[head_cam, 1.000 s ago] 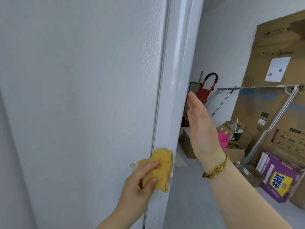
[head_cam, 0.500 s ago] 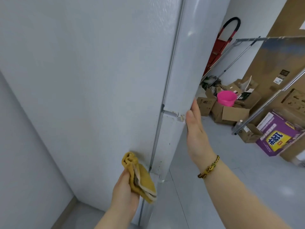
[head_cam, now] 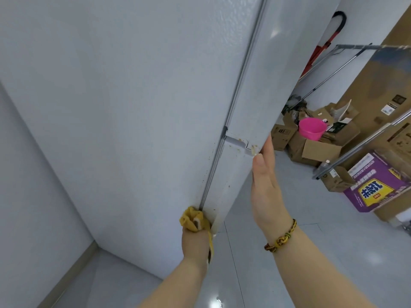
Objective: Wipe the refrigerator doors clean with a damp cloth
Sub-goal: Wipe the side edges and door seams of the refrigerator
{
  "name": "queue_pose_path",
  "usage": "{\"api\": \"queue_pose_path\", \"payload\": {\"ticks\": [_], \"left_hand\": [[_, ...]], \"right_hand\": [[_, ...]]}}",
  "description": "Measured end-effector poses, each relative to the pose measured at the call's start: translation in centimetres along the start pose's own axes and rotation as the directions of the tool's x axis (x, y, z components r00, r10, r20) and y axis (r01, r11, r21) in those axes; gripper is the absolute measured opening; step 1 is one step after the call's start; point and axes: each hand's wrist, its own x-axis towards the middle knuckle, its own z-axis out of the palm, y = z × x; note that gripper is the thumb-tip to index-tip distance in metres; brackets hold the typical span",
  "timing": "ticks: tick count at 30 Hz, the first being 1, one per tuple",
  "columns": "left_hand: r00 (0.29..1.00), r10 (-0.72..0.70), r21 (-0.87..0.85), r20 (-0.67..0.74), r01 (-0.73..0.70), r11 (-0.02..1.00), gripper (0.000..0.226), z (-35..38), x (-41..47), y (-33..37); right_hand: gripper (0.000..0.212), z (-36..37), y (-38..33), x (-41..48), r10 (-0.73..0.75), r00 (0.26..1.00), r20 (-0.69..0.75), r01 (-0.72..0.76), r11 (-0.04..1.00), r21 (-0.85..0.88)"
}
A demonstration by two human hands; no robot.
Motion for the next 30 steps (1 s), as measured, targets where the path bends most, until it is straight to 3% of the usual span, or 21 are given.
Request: {"api": "queue_pose_path", "payload": {"ticks": [2, 6, 9, 12, 15, 17, 21, 24, 27, 30], "left_hand": [[0.998, 0.045, 0.008, 0.047, -0.045, 0.999, 0.016, 0.0, -0.8, 1.0], [0.971, 0.223, 0.024, 0.092, -0.226, 0.974, 0.024, 0.5, -1.8, 2.9], [0.982, 0.177, 0.016, 0.066, -0.179, 0.984, 0.027, 0.2, -1.2, 2.8], [0.972, 0.23, 0.023, 0.047, -0.231, 0.973, 0.031, 0.2, -2.0, 3.8], [0.875, 0.473, 0.019, 0.1, -0.477, 0.879, 0.037, 0.8, -4.2, 7.8], [0.797, 0.591, 0.012, 0.126, -0.597, 0.802, 0.041, 1.2, -5.4, 10.1], [0.781, 0.618, 0.057, 0.092, -0.624, 0.78, 0.045, 1.1, -5.0, 9.3], [0.794, 0.604, 0.091, 0.071, -0.608, 0.789, 0.032, 0.9, -5.0, 8.1], [0.747, 0.655, 0.055, 0.113, -0.663, 0.746, 0.015, 1.1, -6.3, 8.5], [0.679, 0.731, 0.037, 0.071, -0.734, 0.678, 0.018, 1.6, -7.3, 10.3]], "right_hand": [[0.051, 0.1, 0.1, 0.0, -0.005, 1.0, 0.0, 0.005, 1.0, 0.008], [0.053, 0.1, 0.6, 0.0, -0.015, 1.0, 0.01, 0.015, 1.0, 0.018], [0.051, -0.2, 0.7, -0.1, -0.023, 1.0, 0.019, 0.023, 1.0, -0.011], [0.054, -0.1, 0.3, -0.2, -0.037, 0.999, 0.029, 0.038, 0.999, -0.026], [0.089, -0.3, 0.4, 0.0, -0.043, 0.998, 0.041, 0.044, 0.998, -0.034], [0.09, -0.5, 0.5, 0.0, -0.027, 0.998, 0.048, 0.027, 1.0, -0.01], [0.075, -0.8, 0.5, -0.1, 0.002, 0.999, 0.048, -0.003, 0.999, 0.035], [0.074, -0.7, 0.3, -0.2, 0.024, 0.998, 0.062, -0.027, 0.998, 0.051], [0.076, -0.9, 0.1, -0.3, 0.022, 0.996, 0.082, -0.027, 0.998, 0.063], [0.079, -1.0, 0.0, -0.3, 0.016, 0.995, 0.101, -0.021, 0.998, 0.052]]}}
